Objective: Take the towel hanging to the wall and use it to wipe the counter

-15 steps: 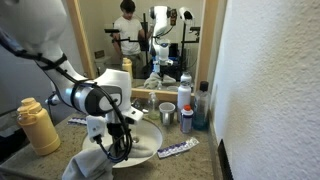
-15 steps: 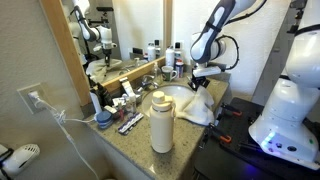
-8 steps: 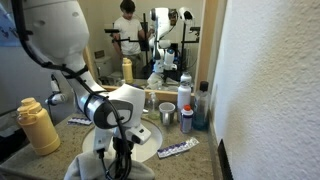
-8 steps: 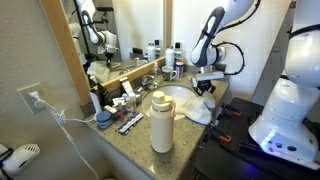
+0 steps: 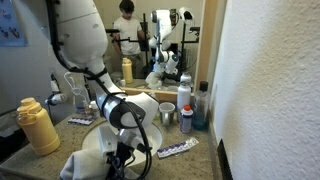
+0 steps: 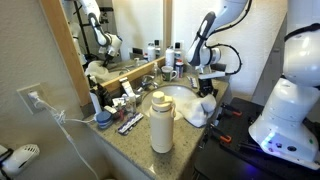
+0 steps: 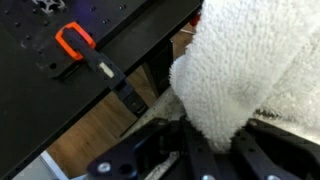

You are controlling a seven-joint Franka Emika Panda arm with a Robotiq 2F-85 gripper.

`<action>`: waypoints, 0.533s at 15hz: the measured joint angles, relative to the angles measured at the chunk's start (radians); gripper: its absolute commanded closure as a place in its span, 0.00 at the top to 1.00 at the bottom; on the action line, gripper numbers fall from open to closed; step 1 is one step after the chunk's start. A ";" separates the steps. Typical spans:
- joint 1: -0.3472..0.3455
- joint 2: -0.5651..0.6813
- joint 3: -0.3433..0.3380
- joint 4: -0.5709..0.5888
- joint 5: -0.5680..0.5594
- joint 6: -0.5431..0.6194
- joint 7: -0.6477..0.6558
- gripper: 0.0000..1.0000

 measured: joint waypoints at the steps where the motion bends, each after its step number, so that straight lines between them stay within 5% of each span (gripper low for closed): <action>1: -0.007 0.023 0.006 0.029 0.001 -0.041 -0.036 0.03; 8: -0.016 0.198 0.096 0.219 0.000 -0.314 -0.215 0.03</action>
